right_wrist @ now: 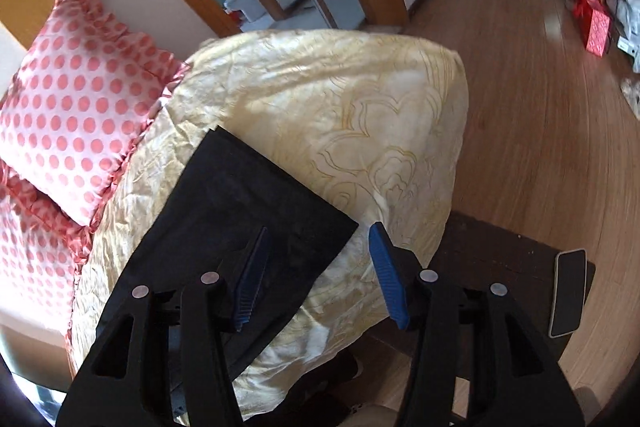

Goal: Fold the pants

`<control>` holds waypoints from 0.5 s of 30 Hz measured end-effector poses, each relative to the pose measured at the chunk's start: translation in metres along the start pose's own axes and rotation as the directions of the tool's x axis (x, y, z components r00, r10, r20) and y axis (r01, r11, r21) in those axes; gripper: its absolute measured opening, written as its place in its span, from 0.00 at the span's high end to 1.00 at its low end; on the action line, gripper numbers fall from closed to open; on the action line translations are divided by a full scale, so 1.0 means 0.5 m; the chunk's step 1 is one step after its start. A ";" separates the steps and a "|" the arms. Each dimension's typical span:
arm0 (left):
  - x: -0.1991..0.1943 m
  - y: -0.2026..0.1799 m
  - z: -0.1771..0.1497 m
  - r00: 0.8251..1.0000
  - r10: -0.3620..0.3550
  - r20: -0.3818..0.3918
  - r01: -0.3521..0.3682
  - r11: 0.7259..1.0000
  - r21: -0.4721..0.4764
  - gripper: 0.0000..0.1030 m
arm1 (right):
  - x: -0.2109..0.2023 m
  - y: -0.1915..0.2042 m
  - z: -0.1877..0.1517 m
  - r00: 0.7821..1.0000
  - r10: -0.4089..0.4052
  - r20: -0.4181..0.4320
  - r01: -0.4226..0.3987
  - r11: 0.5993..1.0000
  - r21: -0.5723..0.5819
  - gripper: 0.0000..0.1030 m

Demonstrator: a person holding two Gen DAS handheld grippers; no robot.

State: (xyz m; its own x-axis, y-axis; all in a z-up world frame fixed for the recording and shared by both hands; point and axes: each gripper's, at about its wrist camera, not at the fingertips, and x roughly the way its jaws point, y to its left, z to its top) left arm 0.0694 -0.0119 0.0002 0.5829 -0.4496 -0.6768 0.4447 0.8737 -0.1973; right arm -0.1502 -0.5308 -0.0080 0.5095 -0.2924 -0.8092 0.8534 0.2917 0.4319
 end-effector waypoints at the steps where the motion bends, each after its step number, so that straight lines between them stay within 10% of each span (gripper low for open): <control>1: 0.000 0.001 0.000 1.000 -0.001 -0.001 0.001 1.000 -0.001 0.02 | 0.003 -0.001 -0.003 1.000 0.016 -0.003 -0.016 1.000 0.004 0.48; 15: 0.014 0.002 0.003 1.000 -0.008 -0.014 0.008 1.000 -0.001 0.02 | -0.001 -0.001 -0.013 0.996 0.086 0.013 -0.085 0.996 -0.004 0.57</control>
State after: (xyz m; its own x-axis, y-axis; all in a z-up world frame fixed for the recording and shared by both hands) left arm 0.0749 -0.0143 -0.0036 0.5694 -0.4540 -0.6853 0.4487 0.8702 -0.2036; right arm -0.1517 -0.5248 -0.0104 0.5820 -0.2787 -0.7639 0.8064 0.3189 0.4981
